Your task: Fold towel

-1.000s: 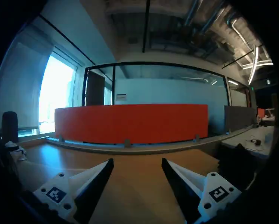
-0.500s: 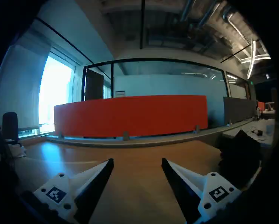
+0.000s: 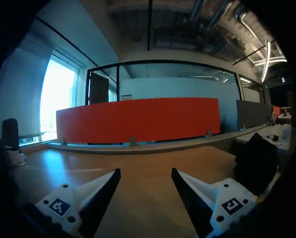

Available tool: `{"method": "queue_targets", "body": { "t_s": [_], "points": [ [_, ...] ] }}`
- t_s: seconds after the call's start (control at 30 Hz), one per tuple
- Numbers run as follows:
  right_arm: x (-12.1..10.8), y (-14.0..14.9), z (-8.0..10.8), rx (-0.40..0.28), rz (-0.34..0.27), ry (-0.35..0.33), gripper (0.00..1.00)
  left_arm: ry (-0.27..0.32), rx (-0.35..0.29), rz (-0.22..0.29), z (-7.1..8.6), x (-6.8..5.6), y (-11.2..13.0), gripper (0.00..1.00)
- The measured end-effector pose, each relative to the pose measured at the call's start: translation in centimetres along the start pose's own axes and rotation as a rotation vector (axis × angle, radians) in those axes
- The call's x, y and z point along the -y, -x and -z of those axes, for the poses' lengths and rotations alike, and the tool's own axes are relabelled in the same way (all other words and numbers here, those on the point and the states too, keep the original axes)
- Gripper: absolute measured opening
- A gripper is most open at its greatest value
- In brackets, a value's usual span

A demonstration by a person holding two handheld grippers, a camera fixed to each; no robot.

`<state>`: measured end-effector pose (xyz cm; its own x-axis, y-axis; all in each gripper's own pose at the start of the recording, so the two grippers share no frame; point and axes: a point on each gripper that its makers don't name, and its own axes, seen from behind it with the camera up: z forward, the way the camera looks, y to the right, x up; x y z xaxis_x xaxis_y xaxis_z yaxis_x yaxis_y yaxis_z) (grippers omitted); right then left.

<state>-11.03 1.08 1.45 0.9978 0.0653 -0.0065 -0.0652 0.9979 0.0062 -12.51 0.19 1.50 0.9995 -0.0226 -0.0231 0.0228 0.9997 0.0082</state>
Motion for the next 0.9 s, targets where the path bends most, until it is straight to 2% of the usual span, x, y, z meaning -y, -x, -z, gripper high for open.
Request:
{"method": "queue_targets", "body": {
  "t_s": [0.5,0.9],
  "points": [
    [0.13,0.68,-0.06,0.015,0.000,0.008,1.00,0.000,0.000,0.000,0.01,0.05,0.01,0.97],
    [0.56,0.65,0.03,-0.001,0.023,0.004,1.00,0.000,0.000,0.000,0.01,0.04,0.01,0.97]
  ]
}}
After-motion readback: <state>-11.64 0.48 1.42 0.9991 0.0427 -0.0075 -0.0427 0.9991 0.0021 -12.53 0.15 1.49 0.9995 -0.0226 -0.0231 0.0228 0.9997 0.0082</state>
